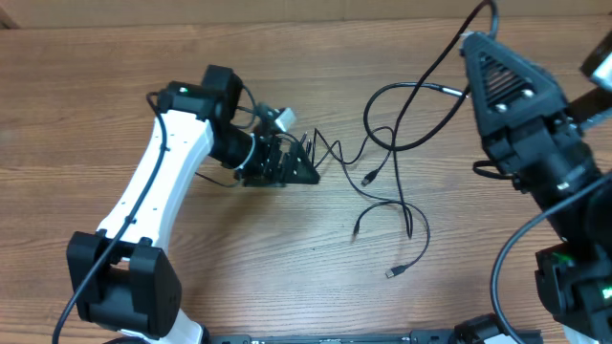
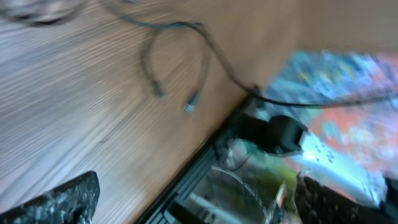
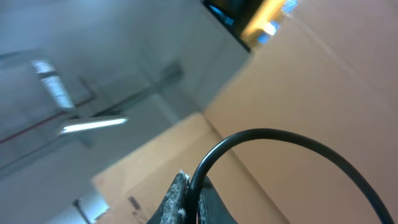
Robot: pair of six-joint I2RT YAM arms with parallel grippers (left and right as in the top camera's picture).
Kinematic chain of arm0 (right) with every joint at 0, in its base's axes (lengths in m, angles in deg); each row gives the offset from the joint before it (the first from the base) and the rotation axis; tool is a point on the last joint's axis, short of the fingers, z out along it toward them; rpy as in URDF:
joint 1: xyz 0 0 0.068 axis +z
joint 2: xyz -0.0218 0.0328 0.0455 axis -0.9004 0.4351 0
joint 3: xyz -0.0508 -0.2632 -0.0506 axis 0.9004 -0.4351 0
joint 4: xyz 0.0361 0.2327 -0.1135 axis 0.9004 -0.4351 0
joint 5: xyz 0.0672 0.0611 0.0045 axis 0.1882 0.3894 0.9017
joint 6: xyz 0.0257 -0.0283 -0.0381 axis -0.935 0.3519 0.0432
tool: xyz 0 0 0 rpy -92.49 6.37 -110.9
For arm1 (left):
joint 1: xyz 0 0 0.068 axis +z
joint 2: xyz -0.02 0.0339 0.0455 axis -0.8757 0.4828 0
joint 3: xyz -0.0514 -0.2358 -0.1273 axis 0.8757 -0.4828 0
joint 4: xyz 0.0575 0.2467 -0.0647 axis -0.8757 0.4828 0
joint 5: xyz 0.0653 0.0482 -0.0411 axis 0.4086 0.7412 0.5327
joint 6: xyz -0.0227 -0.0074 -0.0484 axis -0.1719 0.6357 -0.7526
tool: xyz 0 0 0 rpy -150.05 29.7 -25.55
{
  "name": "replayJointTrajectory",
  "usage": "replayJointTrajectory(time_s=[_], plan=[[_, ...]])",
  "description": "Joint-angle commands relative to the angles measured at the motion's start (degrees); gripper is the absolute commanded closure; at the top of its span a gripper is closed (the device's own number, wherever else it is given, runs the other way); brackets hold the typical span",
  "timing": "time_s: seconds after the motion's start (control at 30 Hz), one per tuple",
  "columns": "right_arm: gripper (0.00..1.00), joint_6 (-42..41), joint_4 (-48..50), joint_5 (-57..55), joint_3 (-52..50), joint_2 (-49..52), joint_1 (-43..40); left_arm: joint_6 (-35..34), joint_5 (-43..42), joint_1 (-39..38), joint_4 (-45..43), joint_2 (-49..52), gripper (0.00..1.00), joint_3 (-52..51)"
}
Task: Untangle cables
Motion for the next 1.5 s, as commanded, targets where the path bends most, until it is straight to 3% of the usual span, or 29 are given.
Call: replayJointTrajectory(time_s=[0.0,0.23,0.47,0.57,0.63,0.67,0.7,0.8,0.93,1.07,1.47], plan=[[0.96,-0.74,-5.25,-3.45,0.72,1.99,0.09,12.33,-11.78,-4.48,-0.70,0.20,0.00,0.83],[0.96,-19.23,-2.64,4.46,0.70,6.86,0.11,7.34,-11.91,-12.35,-14.45,0.20,0.00,0.83],[0.96,-29.53,19.41,8.83,0.72,7.08,0.11,-6.23,-12.20,-16.00,-28.48,0.20,0.00,0.83],[0.96,-36.76,20.39,8.90,0.72,7.08,0.11,-15.17,-15.80,-17.42,-38.40,0.20,0.05,0.83],[0.96,-37.07,20.81,8.87,0.72,7.08,0.09,-18.97,-17.14,-18.49,-44.41,0.20,0.07,0.83],[0.96,-37.09,21.00,8.87,0.72,7.08,0.09,-20.13,-17.14,-19.08,-46.01,0.20,0.13,0.83],[0.96,-37.09,21.81,8.85,0.72,7.08,0.09,-20.13,-17.14,-19.65,-46.47,0.20,0.22,0.83],[0.96,-37.09,23.30,7.82,0.72,7.08,-0.17,-20.13,-17.11,-20.41,-46.14,0.20,0.38,0.83],[0.96,-37.09,24.50,7.50,0.72,7.08,-2.62,-20.24,-18.36,-20.61,-45.66,0.20,0.40,0.83],[0.96,-37.11,23.91,7.58,0.72,7.10,-5.57,-20.22,-23.61,-20.65,-45.40,0.20,0.55,0.83],[0.96,-37.29,23.93,7.87,0.72,7.10,-5.57,-20.06,-24.52,-21.70,-45.46,0.20,0.56,0.83]])
